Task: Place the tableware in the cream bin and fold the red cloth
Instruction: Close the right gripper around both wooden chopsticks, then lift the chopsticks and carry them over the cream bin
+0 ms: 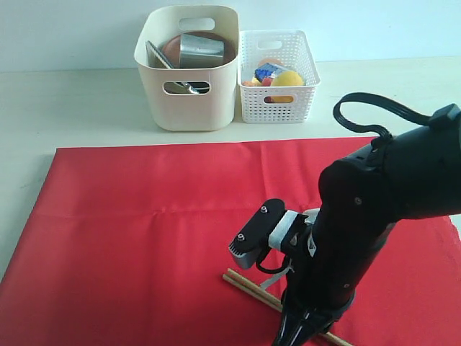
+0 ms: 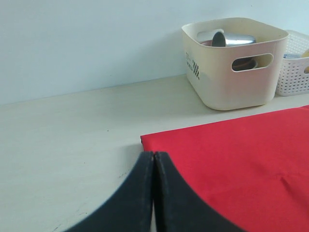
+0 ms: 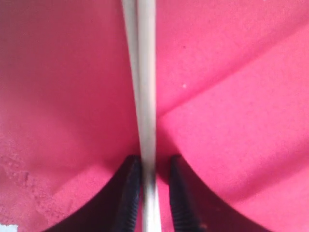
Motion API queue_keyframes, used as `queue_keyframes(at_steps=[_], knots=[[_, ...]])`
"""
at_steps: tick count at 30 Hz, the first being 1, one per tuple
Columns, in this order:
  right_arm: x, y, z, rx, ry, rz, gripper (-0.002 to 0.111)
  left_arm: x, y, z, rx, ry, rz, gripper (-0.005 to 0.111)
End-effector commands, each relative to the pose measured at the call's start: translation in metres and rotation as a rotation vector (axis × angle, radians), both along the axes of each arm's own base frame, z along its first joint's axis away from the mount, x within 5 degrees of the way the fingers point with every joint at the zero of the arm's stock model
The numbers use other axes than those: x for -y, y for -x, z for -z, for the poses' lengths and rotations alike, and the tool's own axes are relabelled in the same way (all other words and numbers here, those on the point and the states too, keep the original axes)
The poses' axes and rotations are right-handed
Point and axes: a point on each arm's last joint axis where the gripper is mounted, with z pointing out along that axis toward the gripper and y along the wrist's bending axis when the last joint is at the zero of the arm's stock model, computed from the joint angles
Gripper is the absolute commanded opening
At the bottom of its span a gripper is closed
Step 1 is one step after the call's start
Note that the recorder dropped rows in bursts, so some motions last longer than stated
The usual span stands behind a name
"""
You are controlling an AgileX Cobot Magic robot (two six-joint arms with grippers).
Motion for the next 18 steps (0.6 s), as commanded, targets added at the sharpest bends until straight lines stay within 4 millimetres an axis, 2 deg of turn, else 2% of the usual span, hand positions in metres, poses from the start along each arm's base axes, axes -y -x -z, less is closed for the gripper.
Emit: queue_keyframes(at_steps=[1,7,10,13,18], knots=[[0.0,0.0,0.002,-0.003,0.008,-0.011,0.03,0.0,0.0,0.001,0.005,0.001,-0.001,0.002],[-0.001,-0.002,0.007,0.01,0.005,-0.018,0.029,0.0,0.0,0.001,0.005,0.001,-0.001,0.002],[-0.001,-0.002,0.011,0.001,0.015,-0.018,0.019,0.0,0.0,0.001,0.005,0.001,-0.001,0.002],[-0.001,-0.002,0.012,0.004,0.016,-0.019,0.002,0.0,0.0,0.001,0.005,0.001,-0.001,0.002],[-0.001,-0.001,0.008,-0.001,0.014,-0.018,0.0,0.0,0.0,0.001,0.005,0.001,-0.001,0.002]])
